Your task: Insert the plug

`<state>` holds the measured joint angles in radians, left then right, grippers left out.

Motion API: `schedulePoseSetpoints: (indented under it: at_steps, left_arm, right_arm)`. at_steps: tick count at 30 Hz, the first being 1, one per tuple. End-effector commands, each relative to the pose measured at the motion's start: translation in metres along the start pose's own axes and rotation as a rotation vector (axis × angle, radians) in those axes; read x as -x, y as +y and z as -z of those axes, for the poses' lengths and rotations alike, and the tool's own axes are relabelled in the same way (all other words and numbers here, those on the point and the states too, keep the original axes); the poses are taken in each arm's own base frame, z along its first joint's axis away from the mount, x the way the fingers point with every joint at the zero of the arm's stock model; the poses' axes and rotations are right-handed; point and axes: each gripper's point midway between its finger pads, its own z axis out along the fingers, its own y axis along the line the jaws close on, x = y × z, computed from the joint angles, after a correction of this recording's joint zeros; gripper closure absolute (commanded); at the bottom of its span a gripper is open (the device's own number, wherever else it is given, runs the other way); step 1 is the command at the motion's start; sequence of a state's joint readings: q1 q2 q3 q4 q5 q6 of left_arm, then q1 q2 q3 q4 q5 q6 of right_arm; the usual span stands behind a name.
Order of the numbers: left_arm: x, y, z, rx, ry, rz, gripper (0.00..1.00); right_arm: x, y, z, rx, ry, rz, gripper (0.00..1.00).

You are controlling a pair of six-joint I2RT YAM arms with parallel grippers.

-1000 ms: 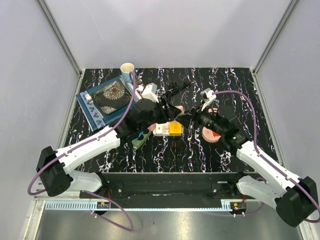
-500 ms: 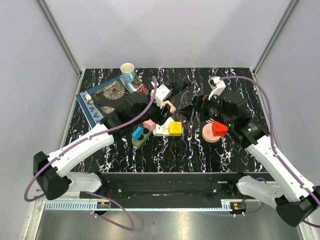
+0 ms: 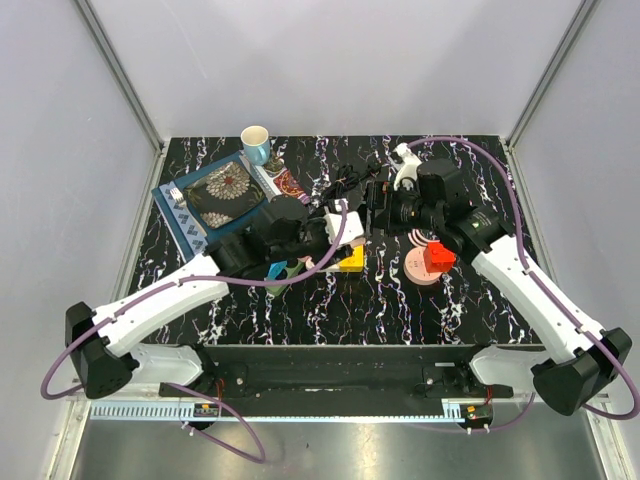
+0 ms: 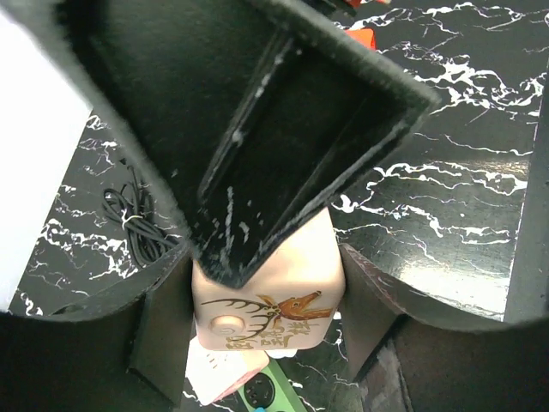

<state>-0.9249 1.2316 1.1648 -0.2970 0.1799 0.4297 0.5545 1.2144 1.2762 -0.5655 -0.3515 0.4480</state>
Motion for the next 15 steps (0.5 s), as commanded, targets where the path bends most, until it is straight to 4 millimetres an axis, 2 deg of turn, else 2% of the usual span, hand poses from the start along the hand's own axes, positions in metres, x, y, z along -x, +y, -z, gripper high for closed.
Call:
schedulePoseSetpoints:
  at_steps: [1, 8, 15]
  left_arm:
    - [0.05, 0.011, -0.005, 0.02, -0.146, -0.07, 0.89]
    - [0.052, 0.019, -0.018, 0.046, -0.141, -0.054, 0.92]
    - [0.057, 0.025, -0.017, 0.077, -0.152, -0.031, 0.92]
  right_arm:
    - [0.007, 0.024, 0.009, 0.097, 0.005, 0.054, 0.0]
    - [-0.008, 0.019, 0.011, 0.103, 0.031, 0.067, 0.01]
    - [-0.026, -0.003, -0.001, 0.044, 0.077, 0.049, 0.07]
